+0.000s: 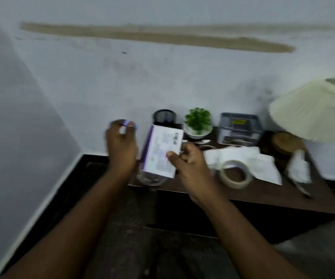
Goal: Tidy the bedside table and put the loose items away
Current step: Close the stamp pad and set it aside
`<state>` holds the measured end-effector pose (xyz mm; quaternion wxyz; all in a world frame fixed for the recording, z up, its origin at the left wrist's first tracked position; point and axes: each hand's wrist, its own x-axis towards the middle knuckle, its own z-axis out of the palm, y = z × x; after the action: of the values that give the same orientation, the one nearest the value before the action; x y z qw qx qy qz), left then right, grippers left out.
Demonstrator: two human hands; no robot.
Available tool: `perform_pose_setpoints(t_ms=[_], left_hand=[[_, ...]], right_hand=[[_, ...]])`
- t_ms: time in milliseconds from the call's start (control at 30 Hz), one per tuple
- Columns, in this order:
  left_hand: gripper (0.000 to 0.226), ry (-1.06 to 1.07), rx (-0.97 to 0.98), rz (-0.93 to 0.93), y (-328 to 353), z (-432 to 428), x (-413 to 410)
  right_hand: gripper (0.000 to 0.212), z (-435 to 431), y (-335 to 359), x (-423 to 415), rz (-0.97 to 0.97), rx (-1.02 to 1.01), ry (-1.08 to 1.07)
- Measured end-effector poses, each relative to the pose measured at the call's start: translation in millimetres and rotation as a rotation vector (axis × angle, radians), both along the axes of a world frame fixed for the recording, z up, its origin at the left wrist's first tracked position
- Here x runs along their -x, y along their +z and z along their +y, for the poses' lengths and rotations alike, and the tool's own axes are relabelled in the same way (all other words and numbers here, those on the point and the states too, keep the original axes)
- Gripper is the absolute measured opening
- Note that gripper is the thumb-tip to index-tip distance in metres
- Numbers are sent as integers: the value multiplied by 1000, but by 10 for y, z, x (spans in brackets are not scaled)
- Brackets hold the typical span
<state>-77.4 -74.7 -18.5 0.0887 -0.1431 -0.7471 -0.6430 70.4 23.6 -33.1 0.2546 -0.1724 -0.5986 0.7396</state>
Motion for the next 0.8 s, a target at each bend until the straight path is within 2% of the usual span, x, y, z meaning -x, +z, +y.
perform_pose_setpoints(t_ms=[67,167,300,433,533,667,800], left_hand=[[13,-20,43,94,23,-30,-5],[23,-66,128,127,85,141,-206],[17,-283,11,112,292,754,-872],[10,-553,65,147,239,1115,-1444],[19,-674,187,209,78,1285,-1792],[9,-791,298,283,-106,1460,-2104],[8,-836,389,262,-255,1683,-2289]], right_hand=[[17,71,93,-78,41,57,-72],[20,302,182,-385,32,137,-174],[42,777,163,-1215,-27,285,-365],[30,1077,-89,-1885,-117,376,-602],[29,1351,-212,-2201,-149,453,-777],[27,1811,-172,-2522,-162,389,-944],[41,2133,-272,-2777,-190,295,-1047]])
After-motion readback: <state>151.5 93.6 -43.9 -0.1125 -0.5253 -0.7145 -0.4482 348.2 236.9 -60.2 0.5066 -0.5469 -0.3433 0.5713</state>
